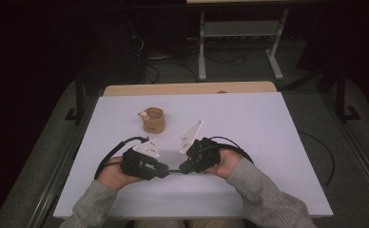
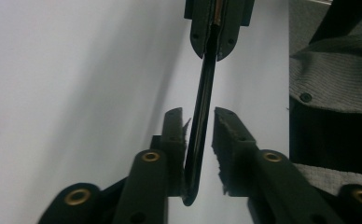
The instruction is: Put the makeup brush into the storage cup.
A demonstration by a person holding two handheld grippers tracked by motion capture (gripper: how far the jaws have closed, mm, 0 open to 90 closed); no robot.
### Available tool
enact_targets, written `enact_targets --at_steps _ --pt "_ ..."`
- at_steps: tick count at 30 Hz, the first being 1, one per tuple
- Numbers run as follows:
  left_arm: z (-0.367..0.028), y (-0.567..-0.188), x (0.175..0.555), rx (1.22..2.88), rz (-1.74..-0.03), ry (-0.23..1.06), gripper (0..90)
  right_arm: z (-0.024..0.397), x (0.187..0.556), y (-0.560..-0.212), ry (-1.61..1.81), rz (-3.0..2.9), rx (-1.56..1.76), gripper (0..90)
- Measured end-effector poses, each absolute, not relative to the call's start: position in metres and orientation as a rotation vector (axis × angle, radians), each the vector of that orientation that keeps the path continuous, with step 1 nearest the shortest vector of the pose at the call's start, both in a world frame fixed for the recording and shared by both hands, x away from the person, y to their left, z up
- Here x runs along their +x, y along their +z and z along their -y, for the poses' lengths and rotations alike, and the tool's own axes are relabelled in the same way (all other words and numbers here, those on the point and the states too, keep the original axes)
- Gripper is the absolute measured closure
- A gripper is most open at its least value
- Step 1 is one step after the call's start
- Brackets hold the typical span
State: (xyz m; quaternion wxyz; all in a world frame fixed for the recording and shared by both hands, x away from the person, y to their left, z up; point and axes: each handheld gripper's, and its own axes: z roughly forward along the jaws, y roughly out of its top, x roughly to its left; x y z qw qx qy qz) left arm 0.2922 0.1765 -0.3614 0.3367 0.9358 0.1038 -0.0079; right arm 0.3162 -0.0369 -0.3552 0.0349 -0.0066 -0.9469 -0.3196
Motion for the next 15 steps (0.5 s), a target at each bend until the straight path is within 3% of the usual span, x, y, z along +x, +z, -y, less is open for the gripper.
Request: enact_targets --at_steps 10,12,15 --pt "-0.178 -0.359 0.288 2.481 -0.133 -0.042 84.1 0.038 0.313 -0.358 -1.026 2.873 0.058 81.1" --pt "-0.179 -0.359 0.287 2.481 -0.125 -0.031 84.2 0.041 0.315 -0.357 -1.048 2.867 0.063 72.5" --pt "-0.181 -0.358 0.287 2.482 -0.132 -0.018 84.2 0.050 0.319 -0.359 -1.072 2.824 0.045 68.3"
